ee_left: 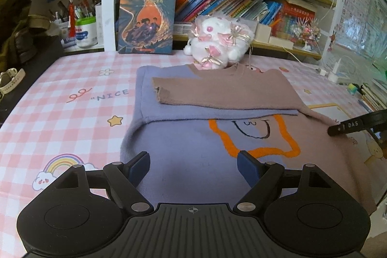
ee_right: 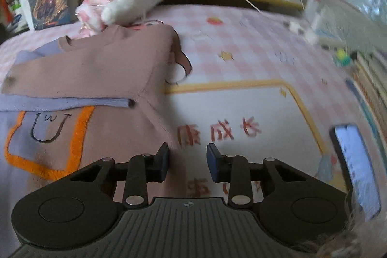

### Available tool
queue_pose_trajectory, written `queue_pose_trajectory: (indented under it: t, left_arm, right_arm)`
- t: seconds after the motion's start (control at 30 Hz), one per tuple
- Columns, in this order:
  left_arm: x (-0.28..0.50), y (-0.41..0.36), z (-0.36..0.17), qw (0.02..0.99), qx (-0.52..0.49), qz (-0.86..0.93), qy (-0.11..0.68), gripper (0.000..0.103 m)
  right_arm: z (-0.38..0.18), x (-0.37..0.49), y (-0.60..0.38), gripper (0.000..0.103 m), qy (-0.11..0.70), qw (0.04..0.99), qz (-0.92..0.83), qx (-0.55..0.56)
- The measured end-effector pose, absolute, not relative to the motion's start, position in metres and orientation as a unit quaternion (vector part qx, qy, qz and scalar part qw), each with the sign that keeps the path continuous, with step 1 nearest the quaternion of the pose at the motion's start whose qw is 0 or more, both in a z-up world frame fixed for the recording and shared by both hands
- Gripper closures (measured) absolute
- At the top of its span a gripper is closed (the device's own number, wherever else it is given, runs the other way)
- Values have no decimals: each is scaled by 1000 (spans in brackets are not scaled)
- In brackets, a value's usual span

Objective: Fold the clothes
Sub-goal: 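Withdraw the right gripper and move both grippers to the sweater hem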

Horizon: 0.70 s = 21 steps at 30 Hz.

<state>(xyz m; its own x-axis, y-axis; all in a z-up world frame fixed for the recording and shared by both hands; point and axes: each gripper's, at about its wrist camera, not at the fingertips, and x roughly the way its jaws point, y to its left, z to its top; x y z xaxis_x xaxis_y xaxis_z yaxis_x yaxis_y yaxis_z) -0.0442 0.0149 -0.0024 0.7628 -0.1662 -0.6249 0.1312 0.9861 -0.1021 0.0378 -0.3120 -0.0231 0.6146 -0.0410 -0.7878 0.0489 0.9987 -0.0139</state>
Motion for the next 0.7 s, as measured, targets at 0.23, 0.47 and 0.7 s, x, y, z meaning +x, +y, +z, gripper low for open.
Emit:
queue_pose_trajectory:
  t: [0.23,0.47,0.7]
  left_arm:
    - [-50,16,-2,937,-31,-74,340,21]
    - [-57,-2,1,937,-23,-79,341,21]
    - [-70,-30,5,934,-10,-68,349,21]
  right_arm:
    - [-13,13,-304,72,425,905,-8,19]
    - [-2,-19,-298,63,415,909,15,27]
    - [-3,-52,-301,61,415,908,48,25]
